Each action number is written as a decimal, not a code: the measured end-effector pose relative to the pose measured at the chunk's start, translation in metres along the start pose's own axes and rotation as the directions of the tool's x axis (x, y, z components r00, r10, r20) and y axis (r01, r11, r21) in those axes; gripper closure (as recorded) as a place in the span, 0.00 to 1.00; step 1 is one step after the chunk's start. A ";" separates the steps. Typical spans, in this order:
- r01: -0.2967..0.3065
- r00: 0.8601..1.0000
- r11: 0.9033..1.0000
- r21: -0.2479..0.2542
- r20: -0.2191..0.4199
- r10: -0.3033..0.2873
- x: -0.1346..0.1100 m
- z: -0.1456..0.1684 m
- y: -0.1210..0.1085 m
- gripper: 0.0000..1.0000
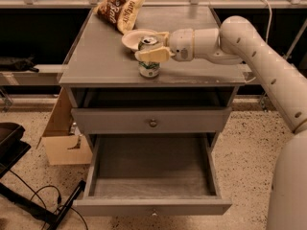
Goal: Place 7up can into middle drawer
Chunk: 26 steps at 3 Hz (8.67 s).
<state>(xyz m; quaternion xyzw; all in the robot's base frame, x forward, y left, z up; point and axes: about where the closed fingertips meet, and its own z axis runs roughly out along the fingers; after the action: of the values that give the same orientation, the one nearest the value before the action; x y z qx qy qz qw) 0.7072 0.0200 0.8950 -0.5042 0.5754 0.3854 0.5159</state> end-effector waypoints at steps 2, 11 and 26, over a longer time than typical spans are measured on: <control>0.056 0.998 0.998 0.009 -0.032 -0.056 -0.028 -0.012 0.011 1.00; -0.100 0.993 0.947 0.306 0.093 0.075 0.229 -0.055 0.190 1.00; 0.058 0.998 0.981 -0.187 0.009 -0.058 0.373 0.138 0.225 0.00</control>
Offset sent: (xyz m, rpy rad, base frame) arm -0.0233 -0.0143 0.0520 -0.1001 -0.0811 -0.0037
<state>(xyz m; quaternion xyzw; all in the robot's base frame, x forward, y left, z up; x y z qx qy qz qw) 0.5304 0.1289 0.4882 -0.5664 0.5206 0.4237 0.4781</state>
